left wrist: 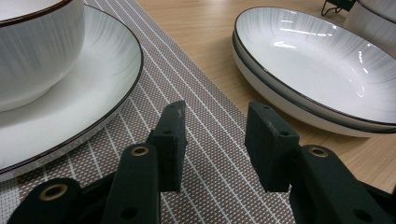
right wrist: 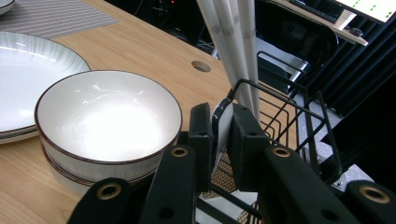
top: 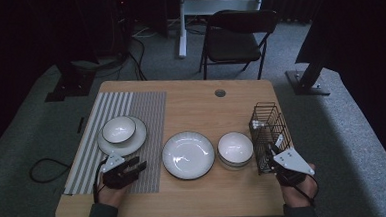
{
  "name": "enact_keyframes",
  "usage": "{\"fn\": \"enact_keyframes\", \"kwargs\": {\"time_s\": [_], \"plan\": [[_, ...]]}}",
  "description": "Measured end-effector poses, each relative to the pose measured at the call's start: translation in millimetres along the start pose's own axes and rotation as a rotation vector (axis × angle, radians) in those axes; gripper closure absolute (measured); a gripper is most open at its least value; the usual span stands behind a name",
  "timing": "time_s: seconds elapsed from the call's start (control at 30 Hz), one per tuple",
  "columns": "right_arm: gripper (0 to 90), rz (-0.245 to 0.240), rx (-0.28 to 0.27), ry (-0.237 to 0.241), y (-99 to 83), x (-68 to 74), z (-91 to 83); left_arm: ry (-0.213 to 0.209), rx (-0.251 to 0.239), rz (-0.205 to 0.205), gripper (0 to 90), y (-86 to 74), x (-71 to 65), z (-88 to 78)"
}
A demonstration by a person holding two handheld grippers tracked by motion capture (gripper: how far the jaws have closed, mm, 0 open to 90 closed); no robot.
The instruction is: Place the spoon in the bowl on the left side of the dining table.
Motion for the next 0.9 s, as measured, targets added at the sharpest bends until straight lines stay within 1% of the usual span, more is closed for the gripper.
{"fn": "enact_keyframes", "kwargs": {"time_s": [0.07,0.17,0.37,0.63,0.9], "plan": [[83.0,0.008,0.001,-0.012,0.4,-2.2,-0.3,0.0,0.001,-0.001,59.2,-0.2,0.3,0.2],[84.7,0.02,-0.003,-0.015,0.7,-3.9,-0.6,0.0,0.0,-0.002,59.2,-0.2,0.6,0.0],[84.9,0.02,-0.001,-0.02,1.0,-4.1,-0.1,0.0,0.0,-0.003,59.2,-0.2,0.8,0.1],[85.1,0.005,-0.026,-0.03,9.9,-7.1,-1.7,0.001,0.003,-0.01,59.2,-0.7,2.0,0.5],[85.1,0.0,-0.042,-0.017,17.8,-8.7,0.3,0.001,0.008,-0.018,59.2,-1.6,3.1,1.4]]}}
Point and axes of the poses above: each handheld gripper's, and its own axes: z roughly forward along the jaws, y roughly out of its top, x roughly to its left, the point moved 2 cm from there along z, roughly forward along the jaws, and after that the axes turned 5 degrees about -y, right-handed, at the moved point
